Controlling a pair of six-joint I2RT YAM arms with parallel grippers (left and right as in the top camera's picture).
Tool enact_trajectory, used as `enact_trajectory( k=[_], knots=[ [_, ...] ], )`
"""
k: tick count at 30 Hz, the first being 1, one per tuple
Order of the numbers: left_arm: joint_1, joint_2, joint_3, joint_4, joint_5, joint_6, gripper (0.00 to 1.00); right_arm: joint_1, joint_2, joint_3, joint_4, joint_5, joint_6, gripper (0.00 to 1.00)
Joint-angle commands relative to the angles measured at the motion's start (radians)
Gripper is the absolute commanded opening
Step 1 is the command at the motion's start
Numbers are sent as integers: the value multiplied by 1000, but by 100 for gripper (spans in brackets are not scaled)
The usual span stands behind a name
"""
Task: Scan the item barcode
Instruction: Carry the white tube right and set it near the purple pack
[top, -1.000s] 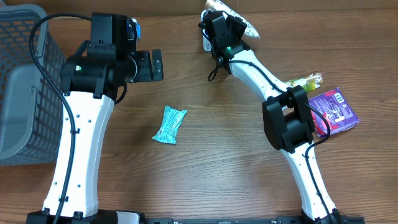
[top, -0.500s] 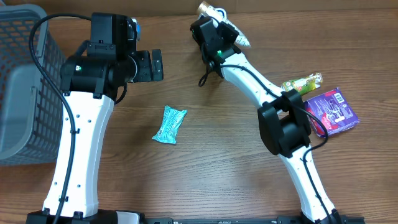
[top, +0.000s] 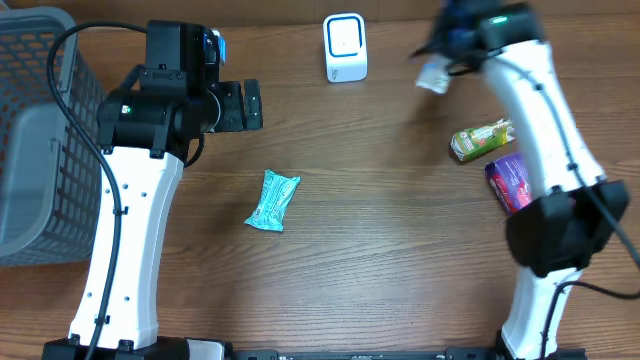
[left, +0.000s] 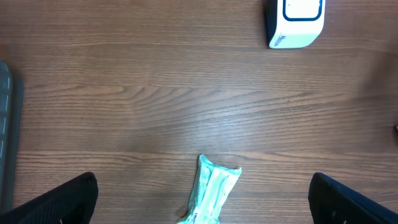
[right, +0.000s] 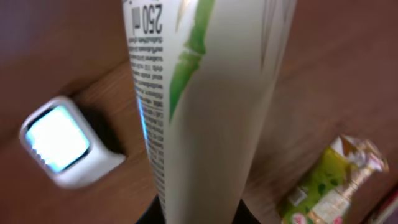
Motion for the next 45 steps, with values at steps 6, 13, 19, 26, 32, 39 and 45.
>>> enact_trajectory(
  k=[6,13,19,26,32,39,45],
  knots=[
    [-1,11,-4,0,-6,22,100,-101,50,-282,156,-205,247,4],
    [-1,11,-4,0,-6,22,100,-109,50,-480,239,-148,326,4],
    [-1,11,-4,0,-6,22,100,-184,50,-492,164,-79,326,4],
    [-1,11,-4,0,-6,22,100,-312,50,-492,60,-66,325,4],
    [-1,11,-4,0,-6,22,100,-375,49,-487,35,-199,124,27],
    [-1,11,-4,0,-6,22,100,-365,24,-393,-62,-224,-7,100],
    [-1,11,-4,0,-6,22,100,-308,-77,-294,-115,-226,-92,100]
  ],
)
